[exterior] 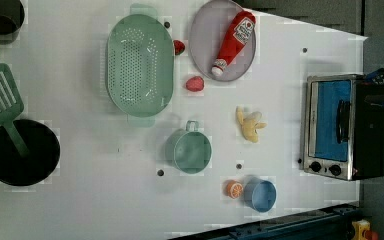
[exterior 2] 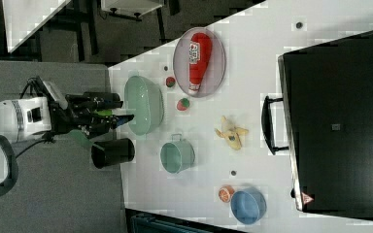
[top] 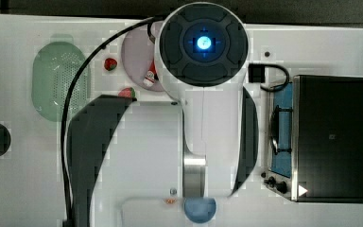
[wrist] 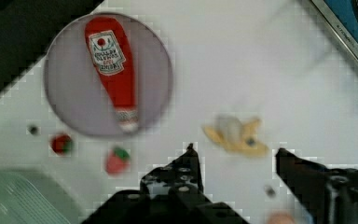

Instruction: Pick Banana and place it in mug.

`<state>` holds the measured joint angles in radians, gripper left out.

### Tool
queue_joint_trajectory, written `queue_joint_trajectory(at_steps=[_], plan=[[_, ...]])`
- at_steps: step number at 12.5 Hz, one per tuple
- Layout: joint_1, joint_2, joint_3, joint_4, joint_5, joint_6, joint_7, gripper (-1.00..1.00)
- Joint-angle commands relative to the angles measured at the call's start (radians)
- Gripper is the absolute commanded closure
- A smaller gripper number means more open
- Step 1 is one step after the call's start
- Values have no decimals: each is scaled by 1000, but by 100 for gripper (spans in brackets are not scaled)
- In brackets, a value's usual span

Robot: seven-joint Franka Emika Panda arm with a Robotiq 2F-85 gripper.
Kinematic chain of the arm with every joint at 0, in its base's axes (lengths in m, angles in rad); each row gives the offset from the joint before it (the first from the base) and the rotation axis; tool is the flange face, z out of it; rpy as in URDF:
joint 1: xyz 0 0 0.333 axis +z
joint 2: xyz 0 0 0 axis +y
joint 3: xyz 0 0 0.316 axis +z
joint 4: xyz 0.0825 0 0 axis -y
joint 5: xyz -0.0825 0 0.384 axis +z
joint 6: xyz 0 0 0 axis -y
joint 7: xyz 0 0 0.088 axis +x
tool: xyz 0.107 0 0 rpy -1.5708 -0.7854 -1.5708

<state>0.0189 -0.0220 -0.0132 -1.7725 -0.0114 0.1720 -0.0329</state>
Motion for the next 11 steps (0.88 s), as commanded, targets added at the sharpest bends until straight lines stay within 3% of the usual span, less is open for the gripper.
queue_joint_trajectory(at_steps=[1,3,7,11], plan=[[-16,-283,-34,-93,3,-209,2,-59],[-16,-280,-34,-99,3,-209,2,-100],[-14,-248,-32,-199,3,-153,-4,-100],[-14,-187,-32,-363,3,83,-108,-100]])
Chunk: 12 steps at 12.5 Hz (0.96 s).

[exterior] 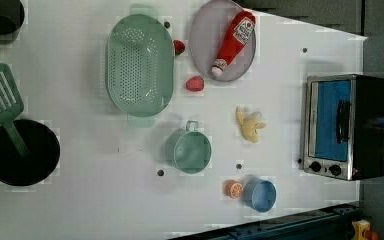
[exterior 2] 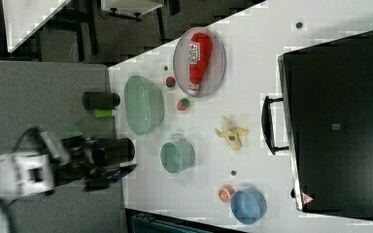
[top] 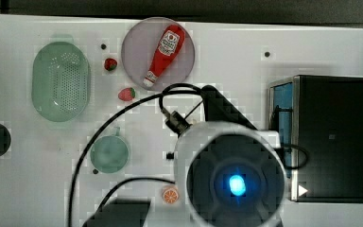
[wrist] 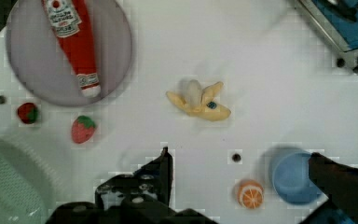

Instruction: Pick Banana and place it in mug.

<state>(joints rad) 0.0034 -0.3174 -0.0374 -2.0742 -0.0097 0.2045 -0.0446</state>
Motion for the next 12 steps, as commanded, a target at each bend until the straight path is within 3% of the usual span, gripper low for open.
queue_joint_trajectory(at_steps=[1,6,12], plan=[[2,129,-8,-97,1,111,-142,-100],[1,268,-12,-229,1,364,-300,-100],[3,489,-7,-290,1,627,-396,-100]])
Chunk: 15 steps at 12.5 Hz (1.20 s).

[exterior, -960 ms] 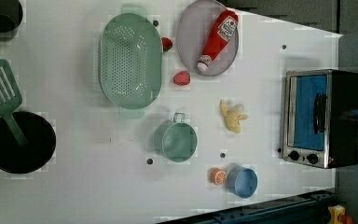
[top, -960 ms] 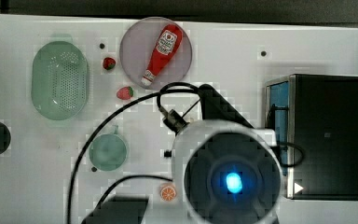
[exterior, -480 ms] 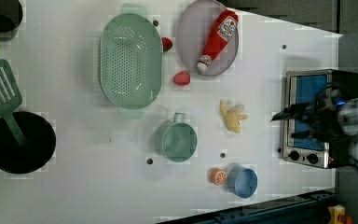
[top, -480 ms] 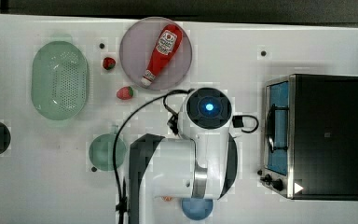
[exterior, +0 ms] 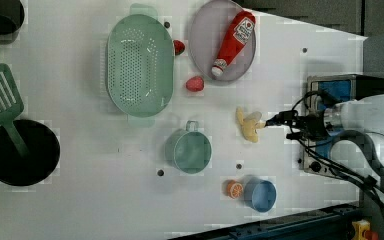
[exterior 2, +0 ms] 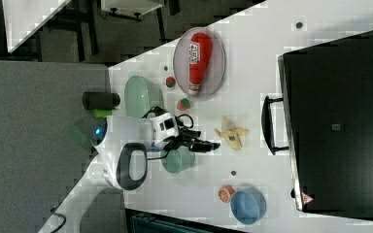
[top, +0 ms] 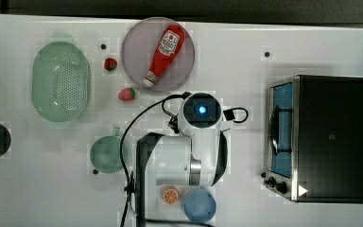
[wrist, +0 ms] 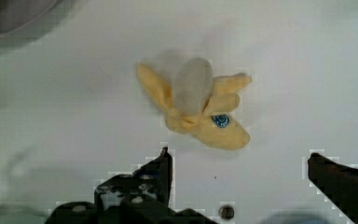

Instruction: Pick Banana and place it in mug.

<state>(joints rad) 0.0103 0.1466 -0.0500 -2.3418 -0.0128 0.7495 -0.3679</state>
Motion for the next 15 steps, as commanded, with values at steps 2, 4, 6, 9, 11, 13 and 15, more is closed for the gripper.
queue_joint_trajectory(at_steps=[2,4,6,9,11,13,15], plan=[[-4,92,8,-28,4,175,-73,-100],[-4,147,13,-37,4,266,-73,-100],[-4,196,20,-47,4,340,-73,-100],[-4,250,24,-52,4,434,-73,-100],[-4,266,30,-61,4,449,-73,-100],[-4,266,32,-64,4,454,-73,-69],[-4,266,32,-67,4,459,-73,-19]])
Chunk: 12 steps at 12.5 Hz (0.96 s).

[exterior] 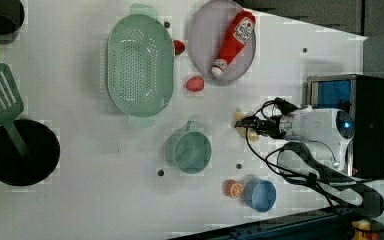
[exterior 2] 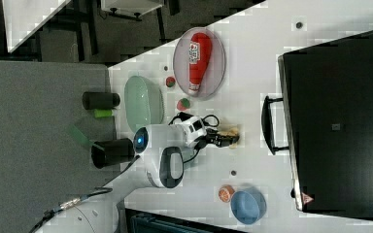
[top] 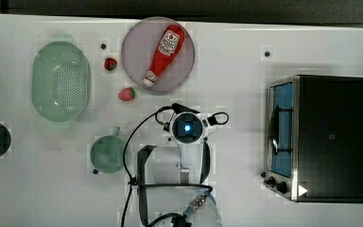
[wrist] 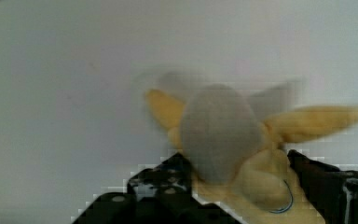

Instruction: Pick Banana and place it in mug.

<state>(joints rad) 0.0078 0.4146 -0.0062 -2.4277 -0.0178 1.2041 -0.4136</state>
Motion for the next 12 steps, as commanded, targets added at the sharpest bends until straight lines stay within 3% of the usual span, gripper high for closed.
queue_joint_trajectory(at_steps=[1,2,8,12], plan=[[-2,-2,-11,20,9,9,-27,4],[-2,-2,-11,20,9,10,-27,25],[-5,-76,-12,25,12,-3,-26,28],[-17,-277,-26,77,12,-316,-26,28]])
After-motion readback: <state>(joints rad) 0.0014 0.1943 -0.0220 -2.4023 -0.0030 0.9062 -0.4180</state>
